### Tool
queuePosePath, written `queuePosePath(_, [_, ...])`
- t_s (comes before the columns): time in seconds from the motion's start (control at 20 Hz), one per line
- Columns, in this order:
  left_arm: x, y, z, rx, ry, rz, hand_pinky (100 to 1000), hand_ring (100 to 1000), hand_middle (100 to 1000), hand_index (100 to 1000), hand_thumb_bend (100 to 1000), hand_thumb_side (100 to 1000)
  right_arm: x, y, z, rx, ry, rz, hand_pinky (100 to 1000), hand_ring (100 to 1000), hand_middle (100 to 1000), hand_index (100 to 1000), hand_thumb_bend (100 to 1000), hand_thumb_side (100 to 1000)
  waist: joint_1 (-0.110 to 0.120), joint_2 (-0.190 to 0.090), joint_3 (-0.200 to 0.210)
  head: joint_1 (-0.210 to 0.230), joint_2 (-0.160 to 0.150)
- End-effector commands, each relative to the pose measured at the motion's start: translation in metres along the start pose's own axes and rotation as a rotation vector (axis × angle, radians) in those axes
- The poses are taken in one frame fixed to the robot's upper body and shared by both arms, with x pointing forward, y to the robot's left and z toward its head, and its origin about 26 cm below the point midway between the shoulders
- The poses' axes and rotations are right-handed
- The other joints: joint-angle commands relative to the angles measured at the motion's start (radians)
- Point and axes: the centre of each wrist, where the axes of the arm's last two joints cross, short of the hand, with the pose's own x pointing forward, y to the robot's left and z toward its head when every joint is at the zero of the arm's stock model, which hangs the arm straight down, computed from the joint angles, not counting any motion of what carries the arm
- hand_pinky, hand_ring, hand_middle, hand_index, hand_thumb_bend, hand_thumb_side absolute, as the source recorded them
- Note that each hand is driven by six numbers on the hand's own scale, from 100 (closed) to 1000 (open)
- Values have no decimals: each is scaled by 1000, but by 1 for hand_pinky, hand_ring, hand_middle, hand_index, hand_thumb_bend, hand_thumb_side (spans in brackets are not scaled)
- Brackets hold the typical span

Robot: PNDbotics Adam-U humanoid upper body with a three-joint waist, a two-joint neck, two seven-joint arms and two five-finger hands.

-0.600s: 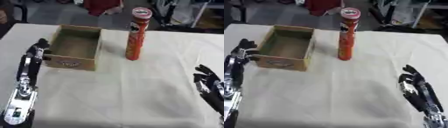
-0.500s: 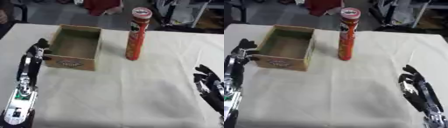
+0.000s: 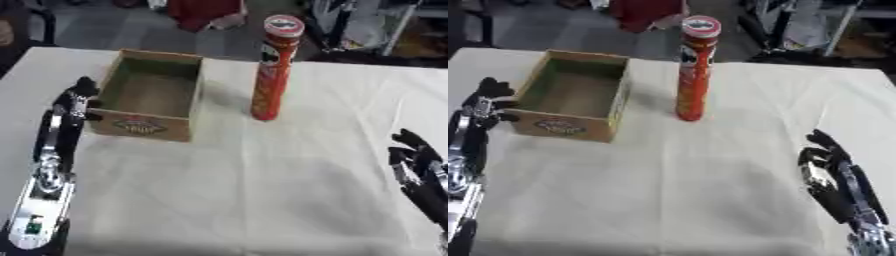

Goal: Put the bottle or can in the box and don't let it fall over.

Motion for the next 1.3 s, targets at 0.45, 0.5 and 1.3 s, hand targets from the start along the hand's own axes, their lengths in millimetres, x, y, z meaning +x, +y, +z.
queuePosePath(0.45, [3,1,-1,-14,-15,-6,610,690,704,806,531,920,67,-91,-60,26,-229,363,801,853,890,982,124,619,-12,-22,19,-16,6])
queuePosePath(0.5, [3,1,-1,-17,-16,-8,610,690,704,806,530,920,77,-101,-69,44,-254,403,805,858,895,986,154,615,-14,-23,22,-20,6])
queuePosePath(1.3, [2,-1,0,-55,-15,-19,609,690,703,806,529,923,153,-142,-182,454,-356,603,834,967,992,1000,569,606,-25,-25,52,-89,6])
